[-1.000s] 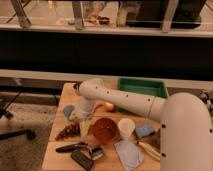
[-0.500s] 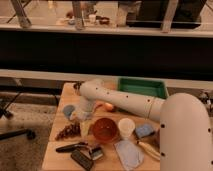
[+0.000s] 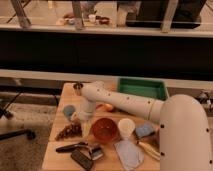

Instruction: Place grapes in red bowl

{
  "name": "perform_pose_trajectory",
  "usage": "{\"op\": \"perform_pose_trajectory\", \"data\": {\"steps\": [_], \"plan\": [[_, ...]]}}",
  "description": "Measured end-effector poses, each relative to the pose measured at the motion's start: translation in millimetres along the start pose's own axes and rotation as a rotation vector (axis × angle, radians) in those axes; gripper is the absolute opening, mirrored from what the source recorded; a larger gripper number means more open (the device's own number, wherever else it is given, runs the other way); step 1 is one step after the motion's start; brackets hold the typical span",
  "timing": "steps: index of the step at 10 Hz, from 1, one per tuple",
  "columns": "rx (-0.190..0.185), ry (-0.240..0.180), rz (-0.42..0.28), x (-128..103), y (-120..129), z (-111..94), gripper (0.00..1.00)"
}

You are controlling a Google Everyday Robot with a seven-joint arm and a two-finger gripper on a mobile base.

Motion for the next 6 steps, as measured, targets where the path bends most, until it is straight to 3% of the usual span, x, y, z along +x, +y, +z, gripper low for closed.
{"op": "perform_pose_trajectory", "data": {"steps": [6], "plan": [[0.002, -0.009, -0.005, 11.7, -2.2, 5.9, 0.8]]}}
